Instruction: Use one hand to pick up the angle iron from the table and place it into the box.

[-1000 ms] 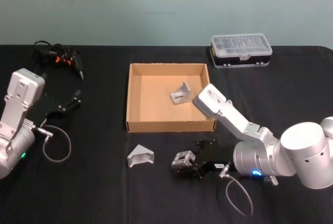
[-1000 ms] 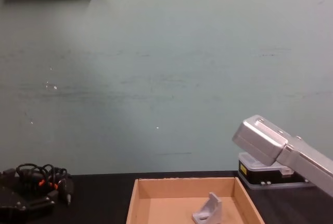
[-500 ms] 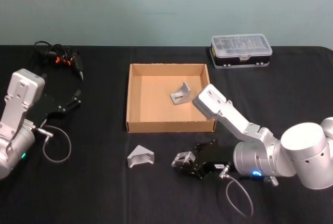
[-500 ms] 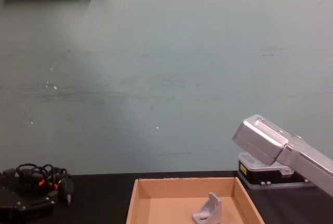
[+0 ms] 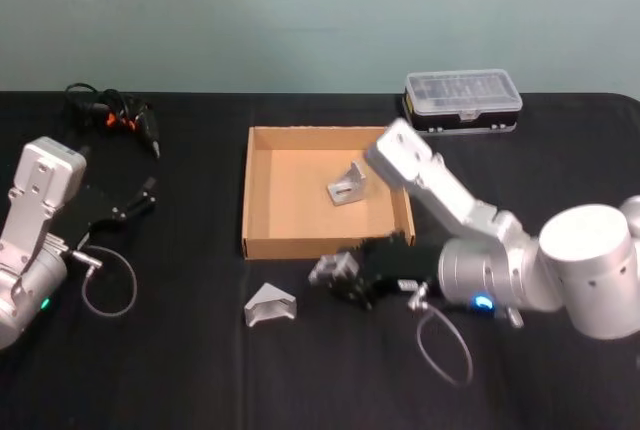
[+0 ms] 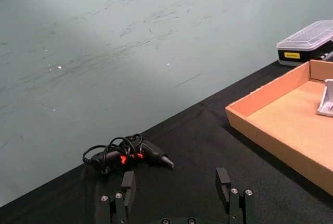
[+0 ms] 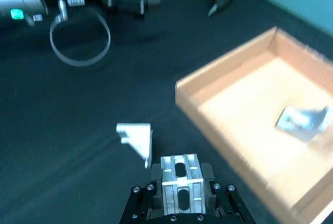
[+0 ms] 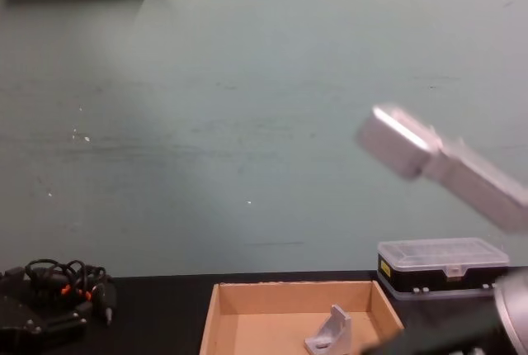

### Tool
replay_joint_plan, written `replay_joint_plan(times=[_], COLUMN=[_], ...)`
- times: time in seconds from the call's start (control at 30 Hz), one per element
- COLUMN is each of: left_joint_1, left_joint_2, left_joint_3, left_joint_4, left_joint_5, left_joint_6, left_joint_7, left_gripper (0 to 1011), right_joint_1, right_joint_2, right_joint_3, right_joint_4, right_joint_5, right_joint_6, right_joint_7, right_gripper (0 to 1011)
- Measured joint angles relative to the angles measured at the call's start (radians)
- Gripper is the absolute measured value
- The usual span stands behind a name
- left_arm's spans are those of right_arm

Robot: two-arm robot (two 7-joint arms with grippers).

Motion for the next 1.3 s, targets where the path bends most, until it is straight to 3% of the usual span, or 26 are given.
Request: replay_joint_plan(times=[0.13, 0.33, 0.57, 0.8, 1.3], left_joint_1=[0.0, 0.0, 0.0, 0.0, 0.0], left_joint_2=[0.0, 0.0, 0.0, 0.0, 0.0], left_joint_3=[0.0, 0.0, 0.0, 0.0, 0.0], left_joint_4=[0.0, 0.0, 0.0, 0.0, 0.0], left_joint_5=[0.0, 0.0, 0.0, 0.0, 0.0], left_joint_6=[0.0, 0.0, 0.0, 0.0, 0.0], left_joint_7=[0.0, 0.0, 0.0, 0.0, 0.0], left_gripper=[1011, 1012, 1012, 1011, 1012], right_joint_1=[0.04, 0.103, 0.182, 0.261, 0.311], right_joint_2=[-0.023, -0.075, -0.138, -0.195, -0.281], right_joint_3=[0.001, 0.007, 0.005, -0.019, -0.04], right_joint_4=[0.009, 0.083, 0.225, 0.386, 0.573], right_joint_5=[-0.001, 0.005, 0.006, -0.006, -0.052], right_joint_6=[0.001, -0.005, -0.034, -0.062, -0.115], right_joint_7=[-0.001, -0.012, -0.02, -0.01, -0.029], right_gripper=[447, 447, 447, 447, 447])
